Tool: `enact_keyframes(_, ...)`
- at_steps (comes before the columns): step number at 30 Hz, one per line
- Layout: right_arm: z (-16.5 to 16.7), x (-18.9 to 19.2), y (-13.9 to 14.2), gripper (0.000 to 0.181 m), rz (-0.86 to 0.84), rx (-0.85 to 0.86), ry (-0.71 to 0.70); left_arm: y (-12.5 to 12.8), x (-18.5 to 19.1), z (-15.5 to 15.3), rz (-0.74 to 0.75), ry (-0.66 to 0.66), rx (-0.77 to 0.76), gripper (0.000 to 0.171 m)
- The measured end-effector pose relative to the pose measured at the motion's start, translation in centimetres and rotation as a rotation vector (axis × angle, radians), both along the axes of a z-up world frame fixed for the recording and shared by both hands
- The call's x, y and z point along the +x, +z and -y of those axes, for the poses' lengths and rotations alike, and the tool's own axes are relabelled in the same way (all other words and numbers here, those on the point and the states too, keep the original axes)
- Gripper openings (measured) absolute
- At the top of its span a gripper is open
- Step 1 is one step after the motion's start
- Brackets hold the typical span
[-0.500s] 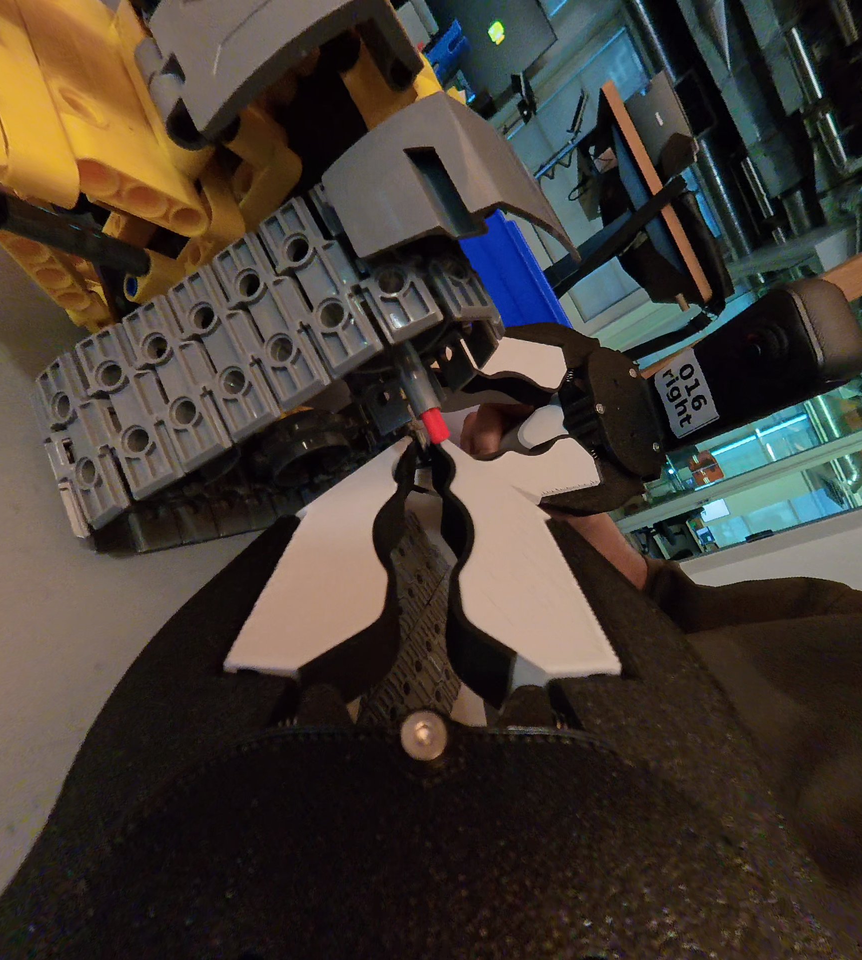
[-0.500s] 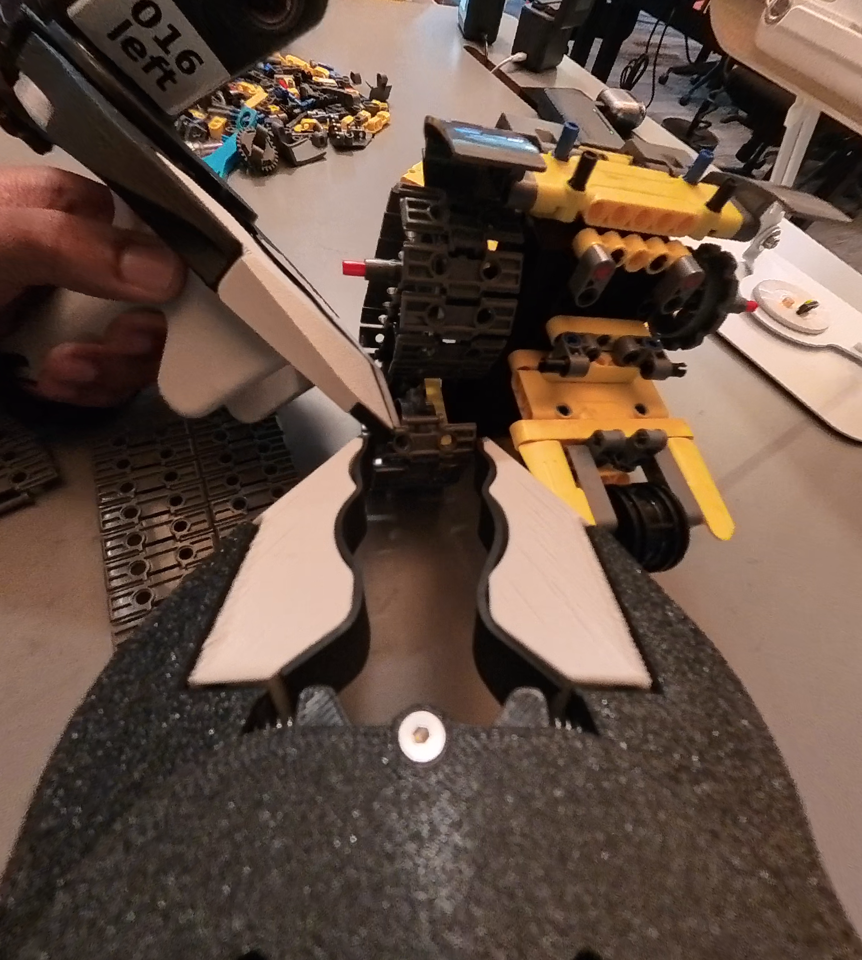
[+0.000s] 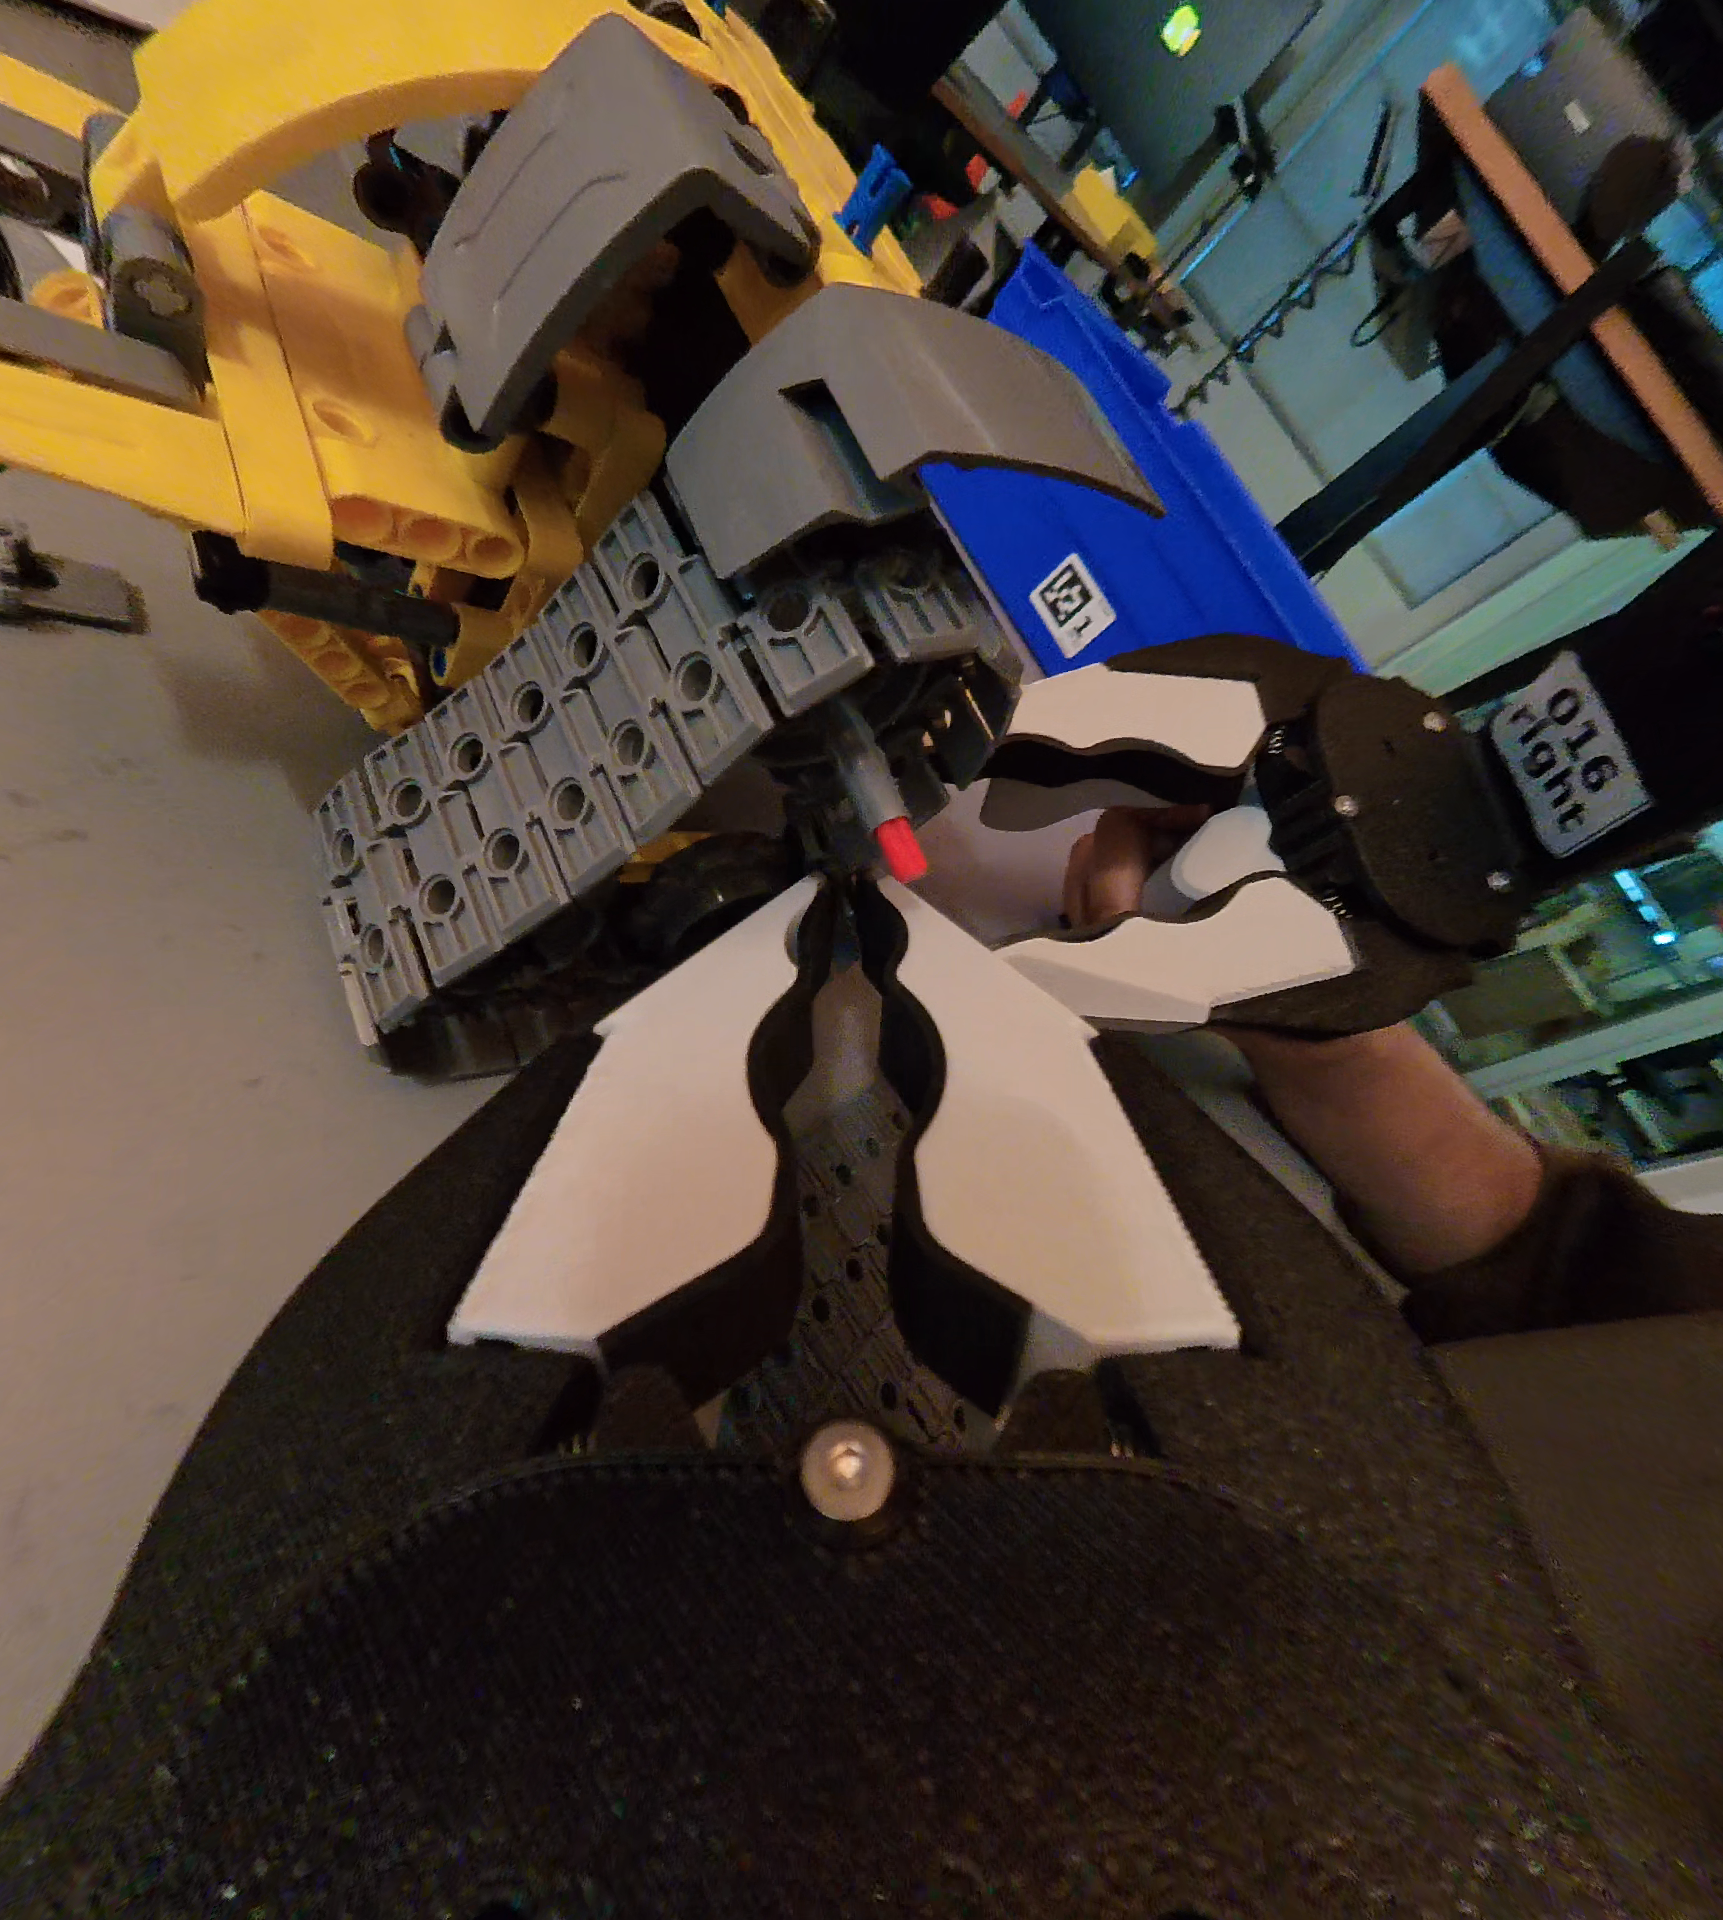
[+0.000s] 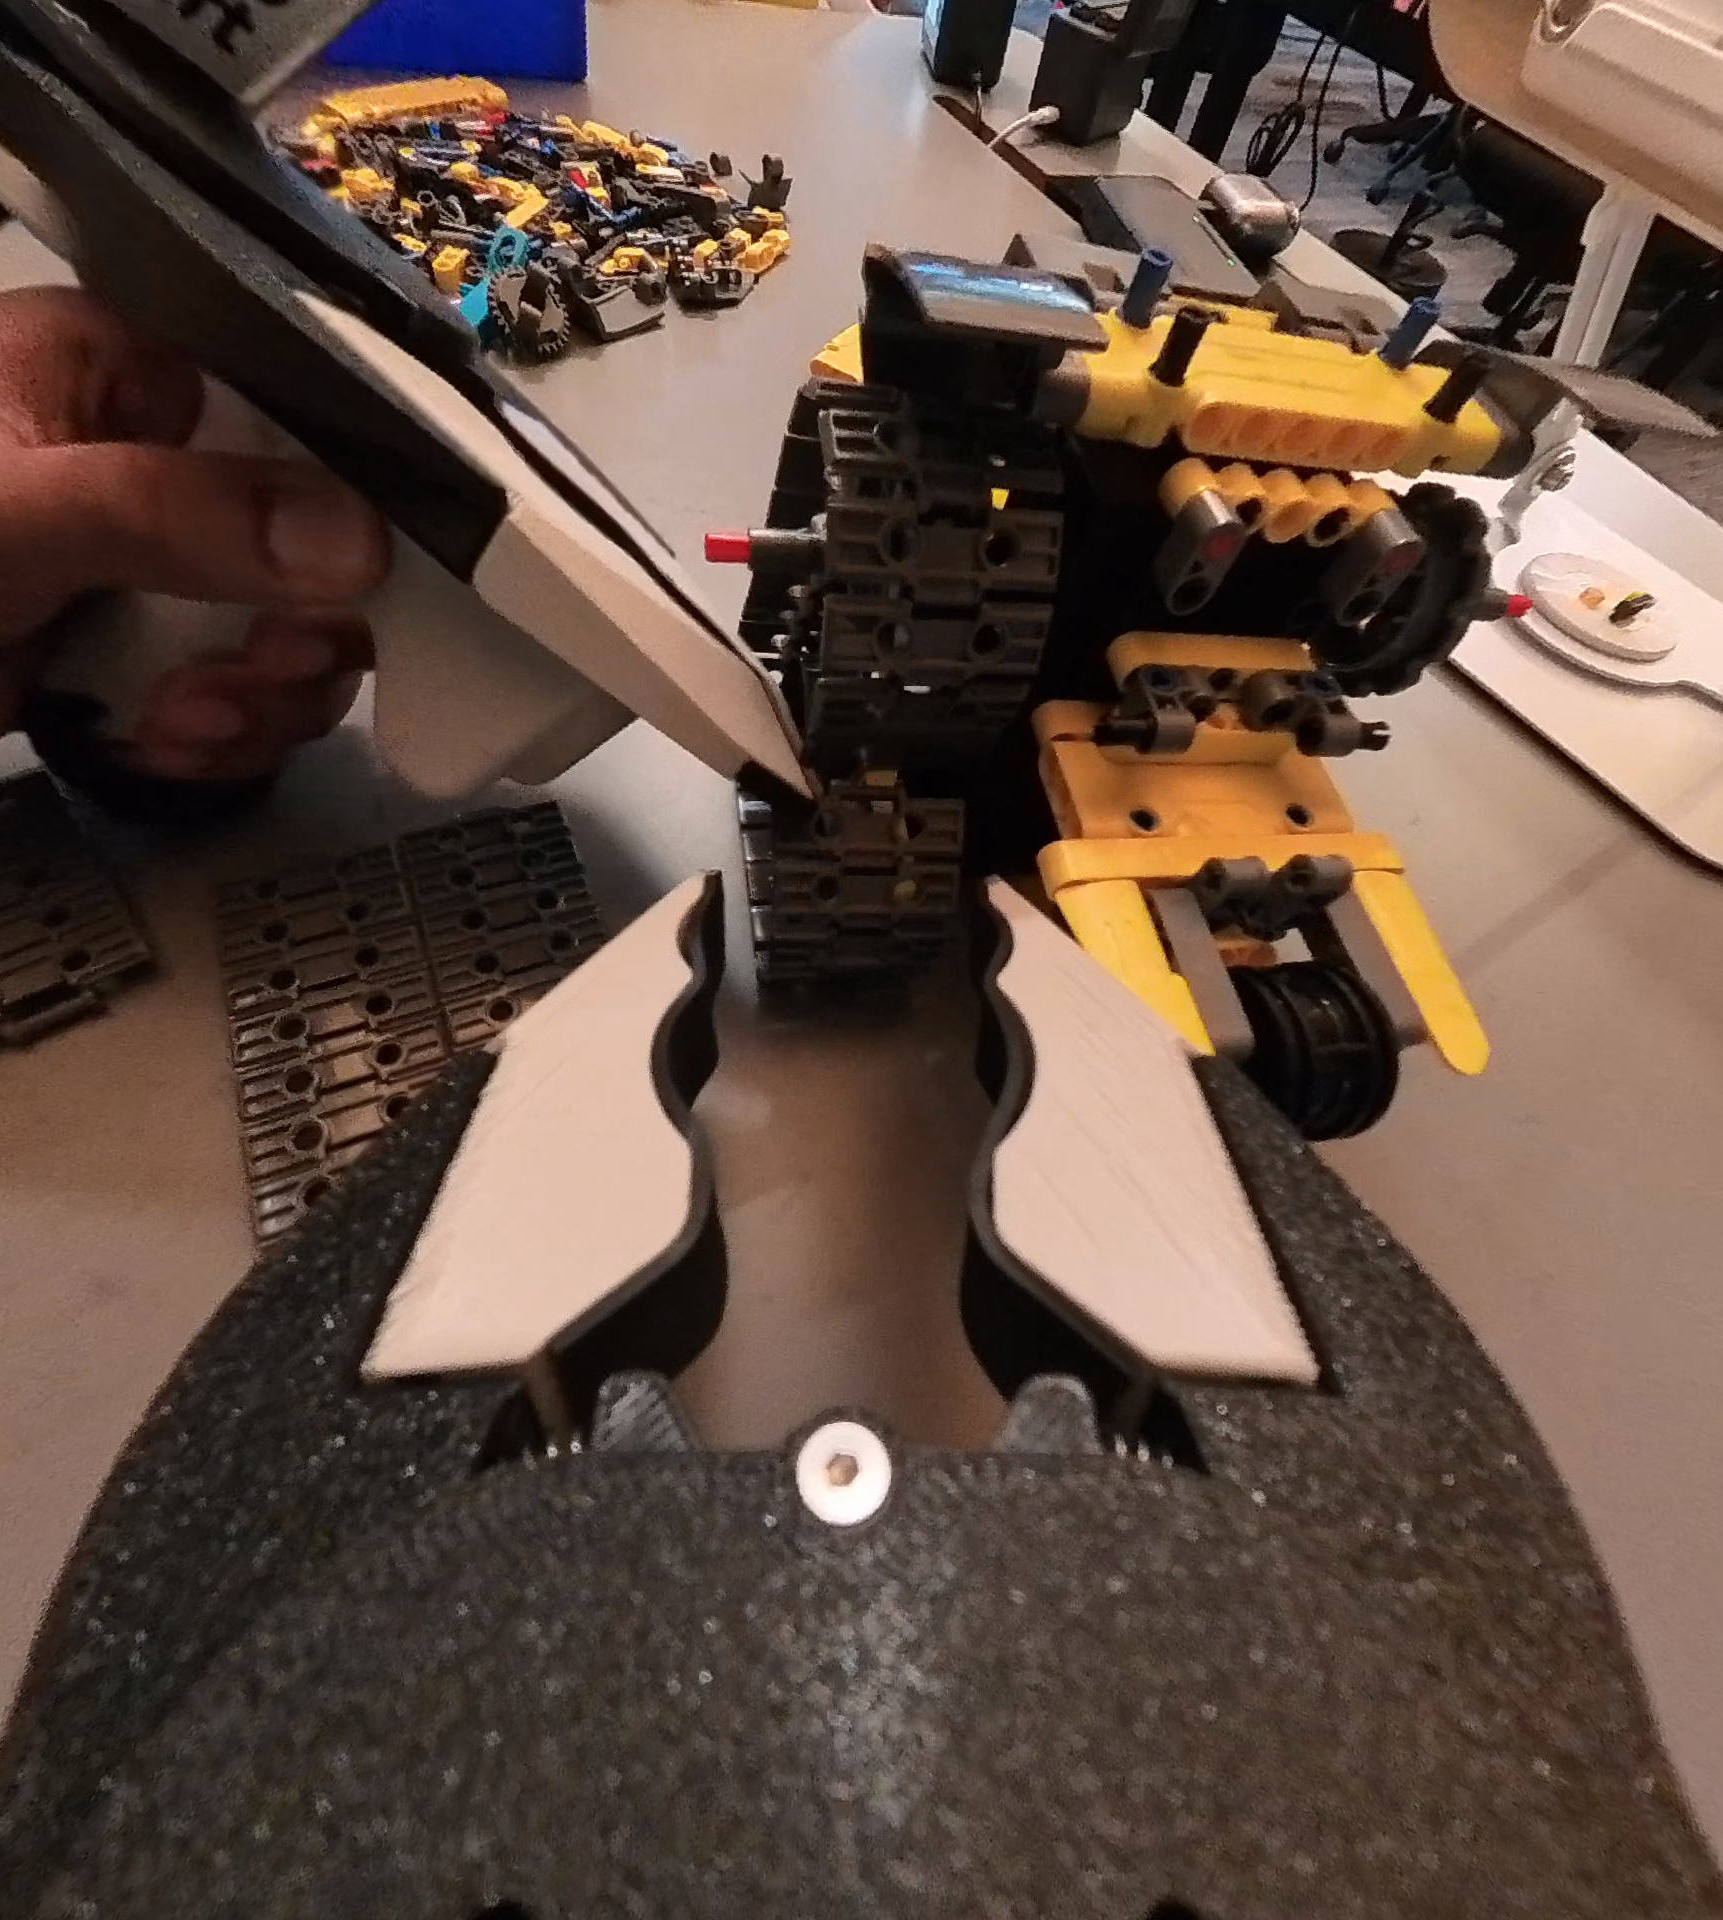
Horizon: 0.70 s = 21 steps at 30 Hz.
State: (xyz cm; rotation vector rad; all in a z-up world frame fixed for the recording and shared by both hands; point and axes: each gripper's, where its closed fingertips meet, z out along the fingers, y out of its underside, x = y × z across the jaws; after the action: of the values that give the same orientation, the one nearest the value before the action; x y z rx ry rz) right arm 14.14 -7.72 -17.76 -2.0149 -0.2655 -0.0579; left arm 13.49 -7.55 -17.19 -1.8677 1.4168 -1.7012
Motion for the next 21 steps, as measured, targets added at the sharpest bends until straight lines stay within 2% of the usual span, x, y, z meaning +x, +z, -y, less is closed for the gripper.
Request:
enact_keyframes(5,-0.2,0.2,0.1,0.040,0.055,0.011,-0.027,-0.2,0.0,-0.2,-0.012,0.007,0.088,0.000)
enact_keyframes(11,-0.7,-0.1,0.5,0.035,0.266,0.043,-0.032,-0.1,-0.1,-0.3,-0.001,0.005,0.048,0.000)
enact_keyframes(16,-1.1,-0.7,-0.3,0.036,0.321,0.013,0.003,-0.1,-0.1,-0.3,0.000,0.010,0.068,0.000)
enact_keyframes(21,-1.2,-0.4,-0.4,0.025,0.452,0.017,-0.016,0.0,-0.1,-0.1,0.003,0.001,0.048,0.001)
